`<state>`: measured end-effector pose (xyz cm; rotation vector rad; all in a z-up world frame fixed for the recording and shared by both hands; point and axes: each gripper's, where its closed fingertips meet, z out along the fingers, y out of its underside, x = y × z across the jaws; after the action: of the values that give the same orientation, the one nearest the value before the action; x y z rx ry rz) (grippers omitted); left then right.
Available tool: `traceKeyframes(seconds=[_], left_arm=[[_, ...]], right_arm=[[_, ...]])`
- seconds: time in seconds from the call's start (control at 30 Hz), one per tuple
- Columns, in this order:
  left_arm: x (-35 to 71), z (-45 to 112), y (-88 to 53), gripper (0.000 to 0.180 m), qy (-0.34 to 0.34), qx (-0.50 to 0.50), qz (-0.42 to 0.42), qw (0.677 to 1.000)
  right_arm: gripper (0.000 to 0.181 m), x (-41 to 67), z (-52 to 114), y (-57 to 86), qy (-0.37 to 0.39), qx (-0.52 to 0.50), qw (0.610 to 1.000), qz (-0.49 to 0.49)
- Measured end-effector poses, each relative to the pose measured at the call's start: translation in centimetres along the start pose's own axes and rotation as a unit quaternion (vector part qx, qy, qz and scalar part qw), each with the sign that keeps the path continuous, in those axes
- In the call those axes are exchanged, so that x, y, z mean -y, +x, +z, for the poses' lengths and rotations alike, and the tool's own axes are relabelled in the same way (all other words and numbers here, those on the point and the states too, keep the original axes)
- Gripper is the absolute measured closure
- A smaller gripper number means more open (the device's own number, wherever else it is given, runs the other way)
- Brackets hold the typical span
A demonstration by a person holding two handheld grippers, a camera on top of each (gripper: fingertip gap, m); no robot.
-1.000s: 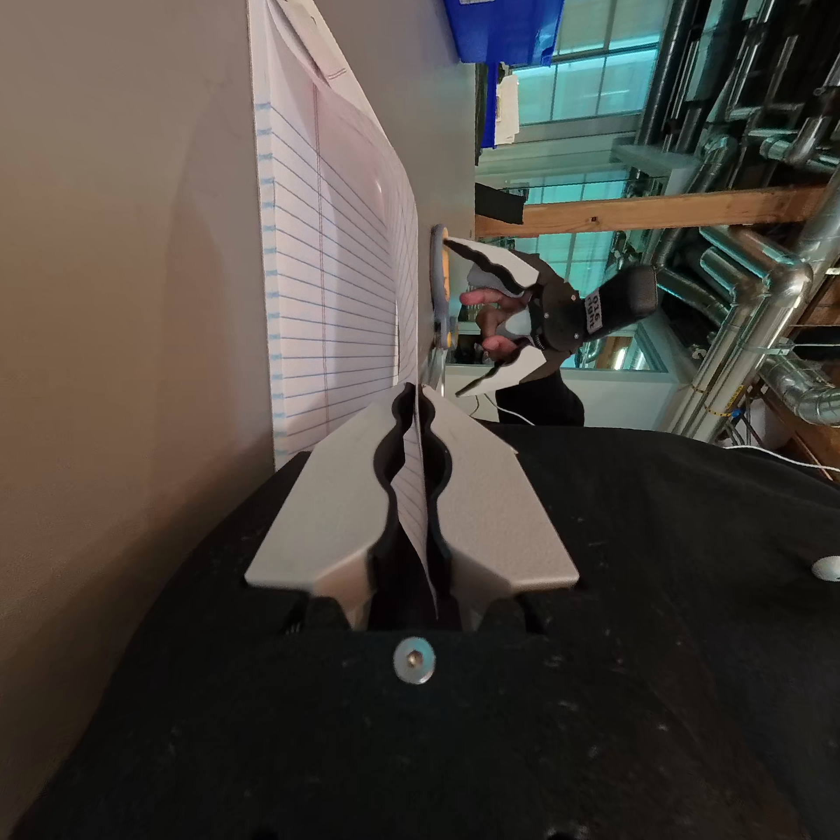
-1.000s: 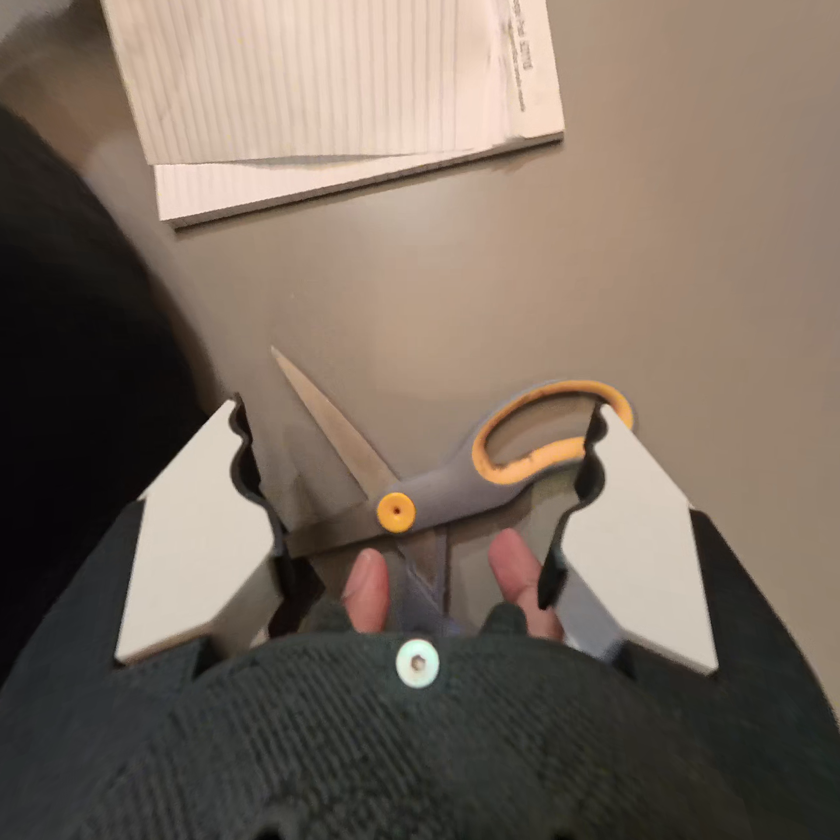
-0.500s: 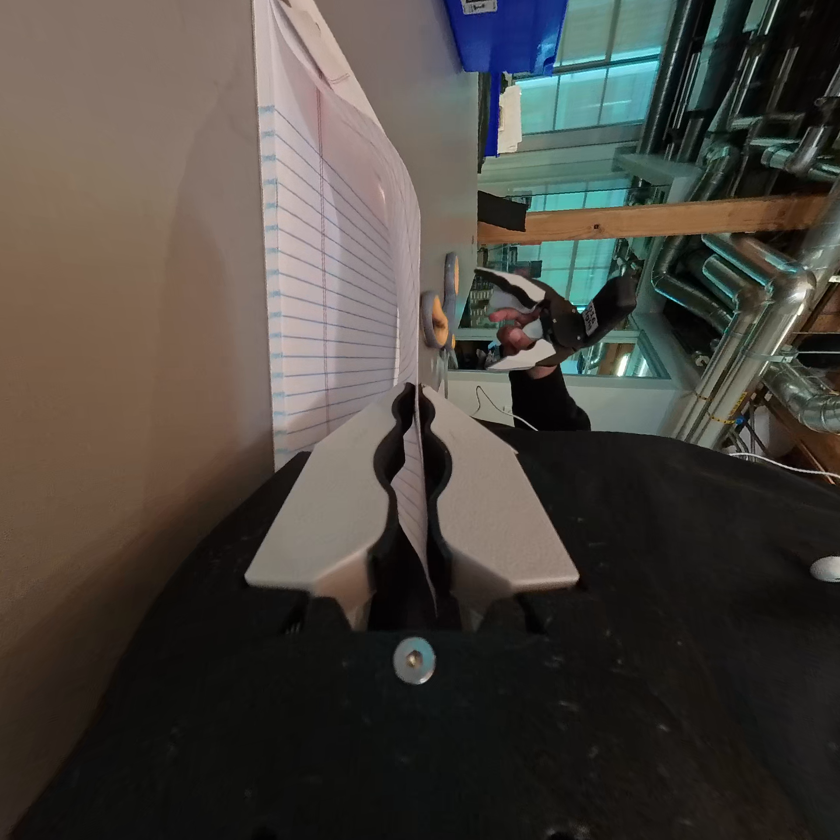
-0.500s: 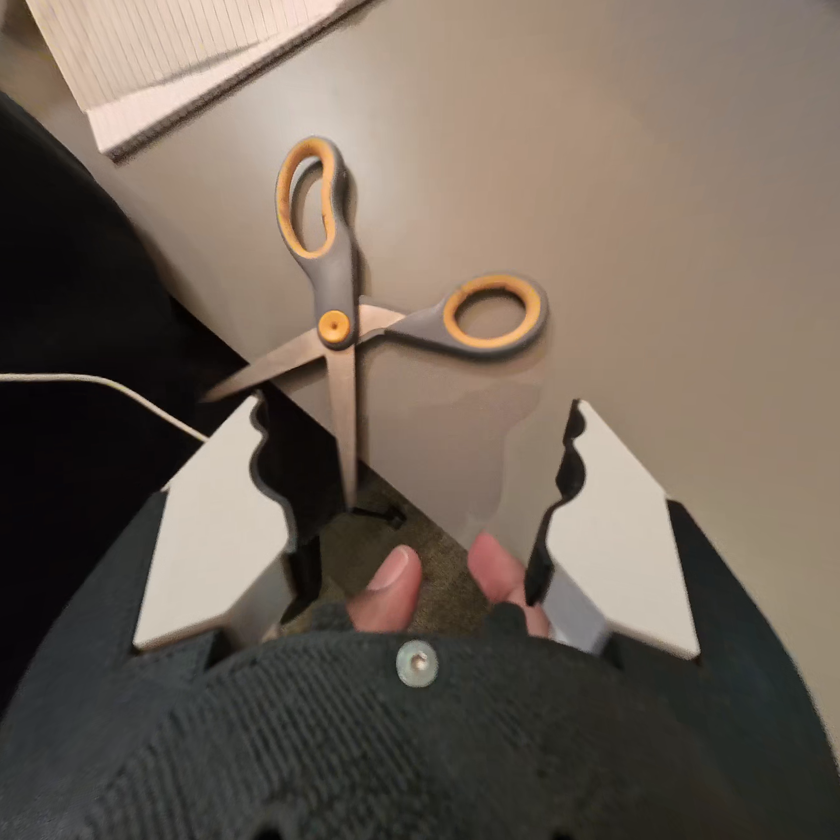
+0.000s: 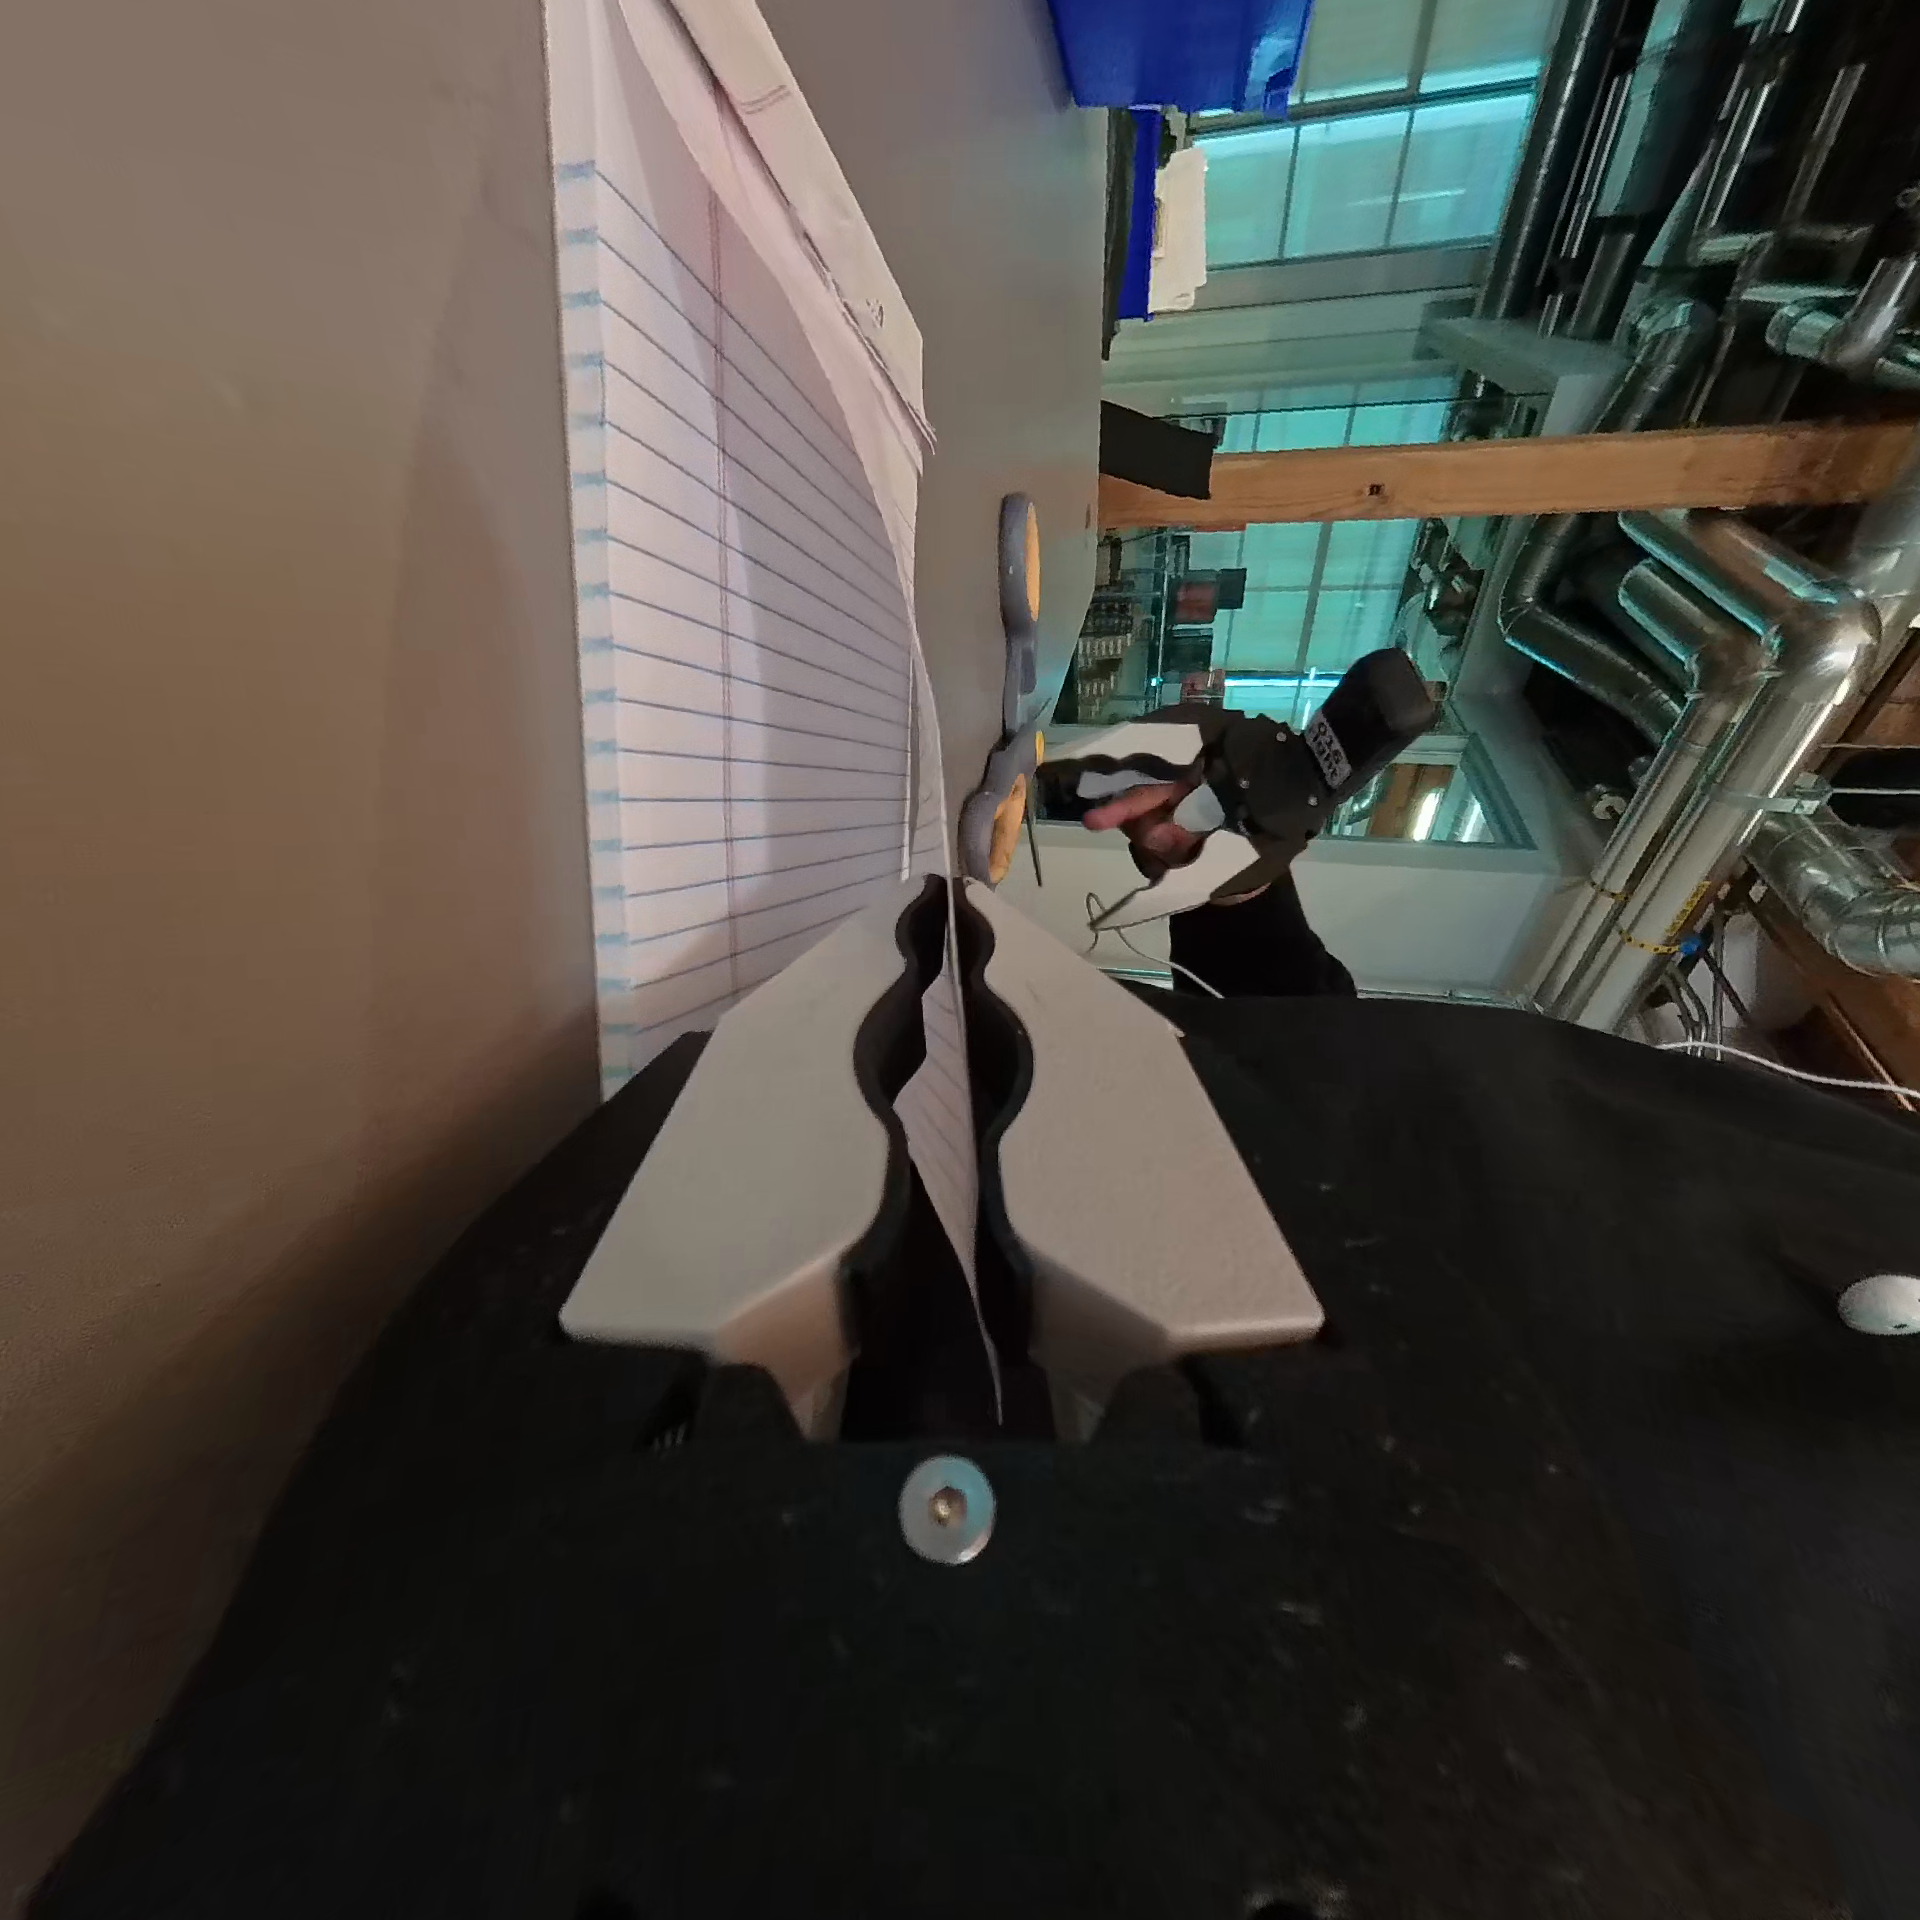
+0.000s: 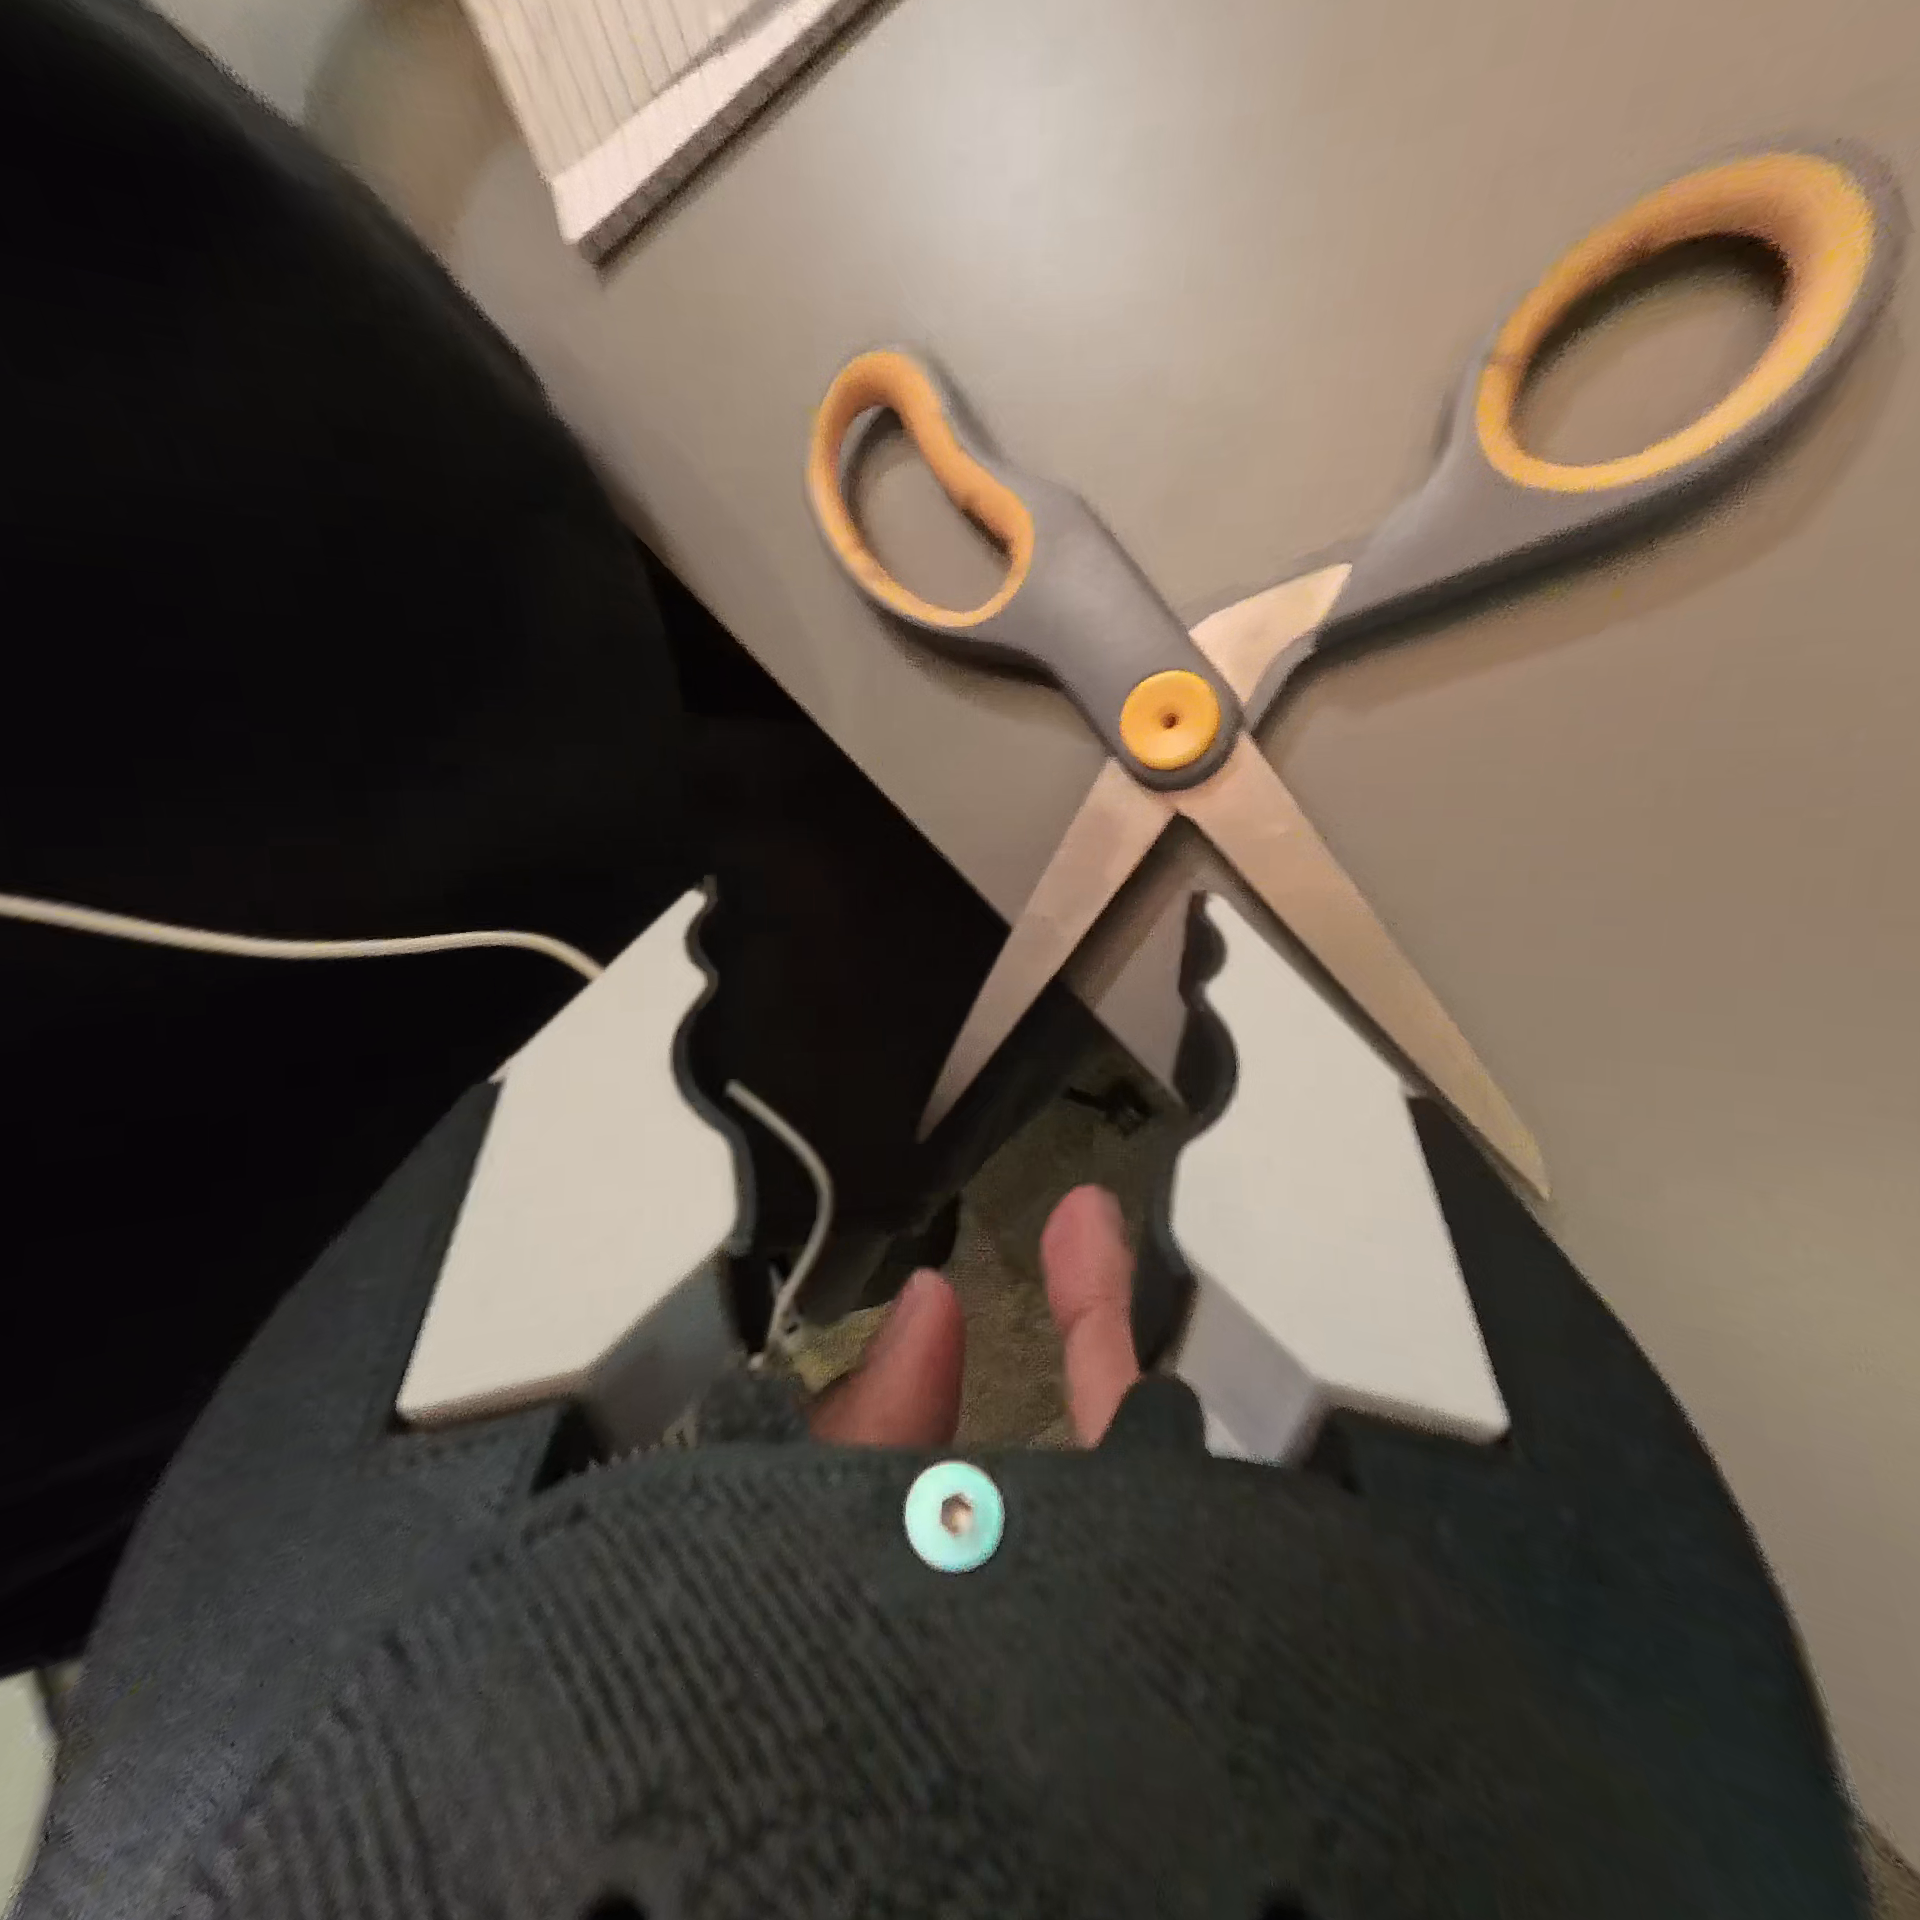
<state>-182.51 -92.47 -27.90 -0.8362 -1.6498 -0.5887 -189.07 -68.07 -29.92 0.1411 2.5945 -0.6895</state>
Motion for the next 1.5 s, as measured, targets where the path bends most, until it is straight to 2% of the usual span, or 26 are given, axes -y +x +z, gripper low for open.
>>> traceKeyframes(seconds=[0.07,0.13,0.17,0.33,0.4,0.6,0.67,0.73,0.83,1.23,1.4,1.5], left_arm=[[-0.2,0.0,0.1,0.180,-0.002,-0.002,0.000,1.000],[-0.3,0.0,0.1,0.180,-0.001,-0.004,0.000,1.000],[-0.3,-0.1,0.1,0.180,0.000,-0.006,0.001,1.000],[-0.7,-0.3,0.0,0.180,-0.002,-0.009,-0.001,1.000],[-0.7,-0.5,0.2,0.180,0.001,-0.010,0.003,1.000],[-1.1,-0.9,0.1,0.180,0.007,-0.017,0.002,1.000],[-1.3,-1.0,0.1,0.180,0.006,-0.020,0.001,1.000],[-1.4,-1.0,0.2,0.180,0.004,-0.023,0.001,1.000],[-1.5,-1.0,0.2,0.180,-0.001,-0.028,0.002,1.000],[-1.6,-1.1,0.7,0.180,-0.005,-0.034,0.013,0.999],[-1.6,-1.1,0.8,0.180,0.005,-0.040,0.013,0.999],[-1.6,-1.2,0.9,0.180,0.011,-0.040,0.014,0.999]], right_arm=[[0.096,0.4,0.1,1.2,0.006,-0.037,0.999,-0.011],[0.074,1.2,0.1,2.7,0.009,-0.082,0.996,-0.027],[0.070,1.6,0.1,3.3,0.008,-0.097,0.994,-0.039],[0.065,4.7,-0.8,5.0,0.036,-0.157,0.985,-0.060],[0.060,5.3,-1.6,4.7,0.055,-0.161,0.985,-0.043],[0.028,3.4,-2.2,2.5,0.092,-0.128,0.985,0.070],[0.027,2.6,-1.8,1.1,0.092,-0.115,0.985,0.092],[0.039,2.0,-1.2,0.3,0.092,-0.124,0.982,0.106],[0.042,1.2,0.7,-0.3,0.086,-0.115,0.982,0.125],[0.047,4.0,3.1,-0.9,0.069,-0.101,0.989,0.079],[0.048,7.7,5.2,-1.1,0.087,-0.079,0.992,0.054],[0.045,8.8,5.4,-1.4,0.064,-0.070,0.995,0.026]])
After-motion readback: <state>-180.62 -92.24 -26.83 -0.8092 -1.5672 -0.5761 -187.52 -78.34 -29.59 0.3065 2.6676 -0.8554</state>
